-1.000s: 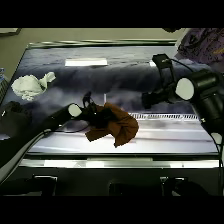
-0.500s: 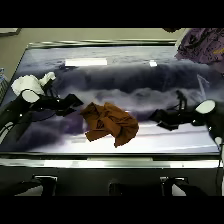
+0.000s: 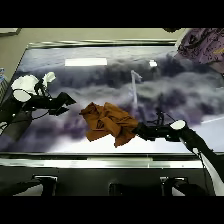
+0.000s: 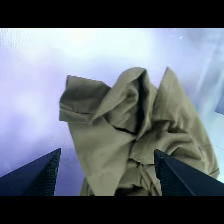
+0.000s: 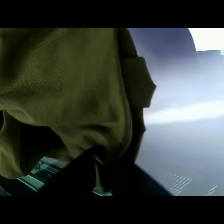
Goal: Fold the clothes and pants, and hang the long-sleeved shirts on hangers.
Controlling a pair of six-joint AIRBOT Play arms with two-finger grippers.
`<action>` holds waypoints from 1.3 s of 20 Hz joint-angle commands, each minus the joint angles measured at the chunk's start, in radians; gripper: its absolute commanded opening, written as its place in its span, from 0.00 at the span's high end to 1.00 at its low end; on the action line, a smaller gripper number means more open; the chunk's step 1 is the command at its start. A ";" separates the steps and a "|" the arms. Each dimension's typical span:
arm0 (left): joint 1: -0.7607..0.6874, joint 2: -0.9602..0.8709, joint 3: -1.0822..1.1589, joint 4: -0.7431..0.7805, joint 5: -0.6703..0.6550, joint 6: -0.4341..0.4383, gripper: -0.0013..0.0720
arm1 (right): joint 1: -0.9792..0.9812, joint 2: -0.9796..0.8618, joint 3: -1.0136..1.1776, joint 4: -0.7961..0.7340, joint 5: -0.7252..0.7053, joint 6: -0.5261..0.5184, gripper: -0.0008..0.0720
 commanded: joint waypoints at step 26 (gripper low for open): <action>-0.129 -0.282 0.006 -0.195 0.227 0.237 0.96 | 0.033 0.124 0.031 -0.192 0.092 0.143 0.95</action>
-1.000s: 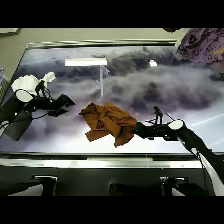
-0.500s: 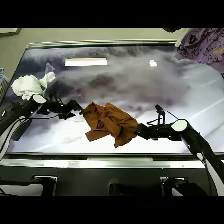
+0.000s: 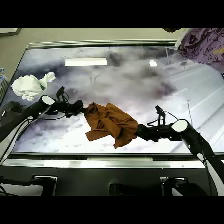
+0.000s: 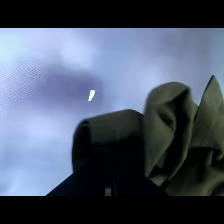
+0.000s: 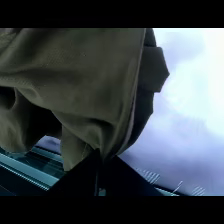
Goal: Fold the clothes and pants, and hang the long-sleeved shirts on hangers.
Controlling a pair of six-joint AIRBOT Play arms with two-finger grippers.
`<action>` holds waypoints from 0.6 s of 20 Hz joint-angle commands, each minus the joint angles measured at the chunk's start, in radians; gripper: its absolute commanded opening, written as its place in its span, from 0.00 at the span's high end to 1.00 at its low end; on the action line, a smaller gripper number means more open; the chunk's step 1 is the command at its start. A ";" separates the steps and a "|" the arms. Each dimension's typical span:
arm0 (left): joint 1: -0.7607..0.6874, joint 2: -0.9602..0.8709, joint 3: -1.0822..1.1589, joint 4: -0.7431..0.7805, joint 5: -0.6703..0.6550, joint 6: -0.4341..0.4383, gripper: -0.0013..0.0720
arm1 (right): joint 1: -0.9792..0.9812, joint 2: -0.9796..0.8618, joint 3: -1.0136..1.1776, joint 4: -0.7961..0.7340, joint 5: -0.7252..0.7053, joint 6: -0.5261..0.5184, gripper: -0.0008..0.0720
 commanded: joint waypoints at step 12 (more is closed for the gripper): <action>0.117 0.329 0.762 0.602 -0.288 -0.211 0.97 | -0.070 0.061 1.014 -0.655 0.268 0.174 0.95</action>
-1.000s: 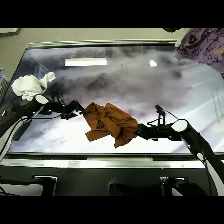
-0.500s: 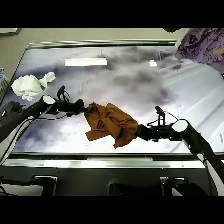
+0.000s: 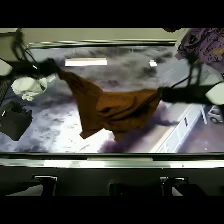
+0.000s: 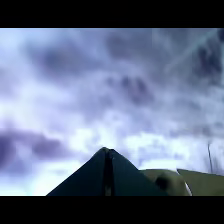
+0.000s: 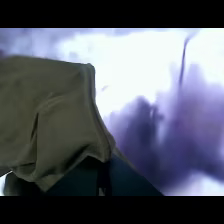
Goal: Fold the clothes and pants, and hang the long-sleeved shirts on hangers.
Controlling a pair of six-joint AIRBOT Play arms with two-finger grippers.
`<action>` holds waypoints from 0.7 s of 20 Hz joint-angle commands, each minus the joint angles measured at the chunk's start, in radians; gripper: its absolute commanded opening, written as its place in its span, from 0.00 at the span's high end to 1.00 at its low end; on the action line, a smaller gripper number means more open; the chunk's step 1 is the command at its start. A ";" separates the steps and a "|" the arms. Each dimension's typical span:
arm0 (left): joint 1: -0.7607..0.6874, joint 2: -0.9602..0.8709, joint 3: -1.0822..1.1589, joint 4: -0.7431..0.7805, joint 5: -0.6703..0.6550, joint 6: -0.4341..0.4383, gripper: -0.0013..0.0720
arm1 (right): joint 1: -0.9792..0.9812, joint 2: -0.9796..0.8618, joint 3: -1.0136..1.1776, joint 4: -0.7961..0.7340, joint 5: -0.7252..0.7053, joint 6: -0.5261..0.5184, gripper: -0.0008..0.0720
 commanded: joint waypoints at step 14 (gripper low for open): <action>0.024 0.485 0.362 0.470 -0.377 -0.245 0.97 | -0.010 0.164 0.702 -0.271 0.160 0.077 0.95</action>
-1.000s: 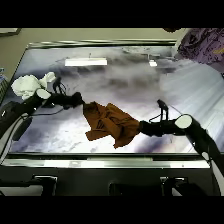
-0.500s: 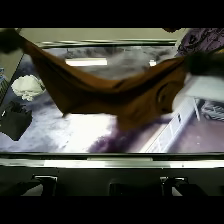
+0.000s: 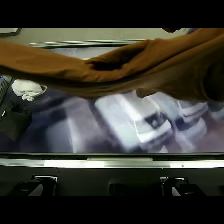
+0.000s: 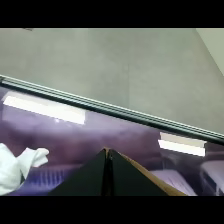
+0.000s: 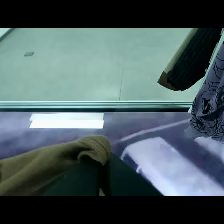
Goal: Fold the clothes and pants, and hang the long-sleeved shirts on hangers.
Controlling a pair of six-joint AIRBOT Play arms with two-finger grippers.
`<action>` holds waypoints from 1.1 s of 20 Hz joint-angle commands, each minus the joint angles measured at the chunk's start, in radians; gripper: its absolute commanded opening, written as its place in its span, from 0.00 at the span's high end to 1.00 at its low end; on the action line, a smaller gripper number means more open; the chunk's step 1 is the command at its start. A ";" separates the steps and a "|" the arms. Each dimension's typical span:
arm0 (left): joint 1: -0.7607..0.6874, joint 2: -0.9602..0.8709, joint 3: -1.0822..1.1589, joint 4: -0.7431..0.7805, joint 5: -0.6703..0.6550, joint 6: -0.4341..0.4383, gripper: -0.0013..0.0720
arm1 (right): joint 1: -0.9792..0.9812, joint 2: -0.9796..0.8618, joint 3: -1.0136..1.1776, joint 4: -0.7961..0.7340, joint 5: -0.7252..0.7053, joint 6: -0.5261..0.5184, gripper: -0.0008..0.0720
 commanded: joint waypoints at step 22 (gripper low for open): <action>-0.006 -1.032 -0.053 0.008 0.183 0.002 0.43 | -0.003 -1.156 0.006 0.267 -0.063 0.150 0.66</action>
